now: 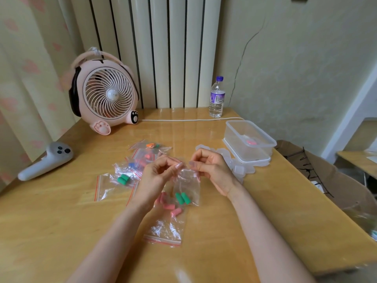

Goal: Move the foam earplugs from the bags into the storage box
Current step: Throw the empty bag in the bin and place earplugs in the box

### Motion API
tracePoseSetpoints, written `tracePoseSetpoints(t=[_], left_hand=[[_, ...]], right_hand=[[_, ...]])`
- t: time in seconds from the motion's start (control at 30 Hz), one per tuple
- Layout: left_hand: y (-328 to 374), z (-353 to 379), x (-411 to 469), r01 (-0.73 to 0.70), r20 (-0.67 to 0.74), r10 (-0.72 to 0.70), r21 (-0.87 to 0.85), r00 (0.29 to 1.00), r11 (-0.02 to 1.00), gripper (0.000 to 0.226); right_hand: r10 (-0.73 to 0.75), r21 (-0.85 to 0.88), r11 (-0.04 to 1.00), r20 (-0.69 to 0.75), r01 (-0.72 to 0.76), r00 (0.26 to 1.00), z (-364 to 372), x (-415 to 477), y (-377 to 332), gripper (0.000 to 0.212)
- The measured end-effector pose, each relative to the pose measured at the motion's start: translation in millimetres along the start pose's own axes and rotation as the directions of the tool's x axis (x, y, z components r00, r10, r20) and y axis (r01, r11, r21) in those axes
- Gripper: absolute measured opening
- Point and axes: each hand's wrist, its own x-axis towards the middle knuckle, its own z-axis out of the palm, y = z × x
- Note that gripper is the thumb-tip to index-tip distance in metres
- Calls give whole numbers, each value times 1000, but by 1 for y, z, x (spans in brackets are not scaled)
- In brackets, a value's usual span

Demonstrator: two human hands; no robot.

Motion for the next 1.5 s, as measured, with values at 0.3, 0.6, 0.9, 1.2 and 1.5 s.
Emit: tracePoseSetpoints(t=[0.3,0.6,0.9,1.2,1.5], left_hand=[[-6,0,1,7,2,-8,249,1000,968,22],[2,3,-2,-27,62,9,296,998,955,32],[8,0,-5,79,116,-67,-108,991,991,20],[8,-10,-4,101,156,-84,-106,984,989,23],[1,-9,-4,72,201,-109,183,973,980,27]], right_hand=[[10,-267,964,-55,-24,998,0,3,8,20],[10,-207,978,-89,-28,996,-4,2,6,22],[69,-129,989,-24,-71,997,-7,3,7,20],[129,-30,991,71,-127,989,-4,2,6,21],[157,-173,971,-69,-167,985,0,0,7,16]])
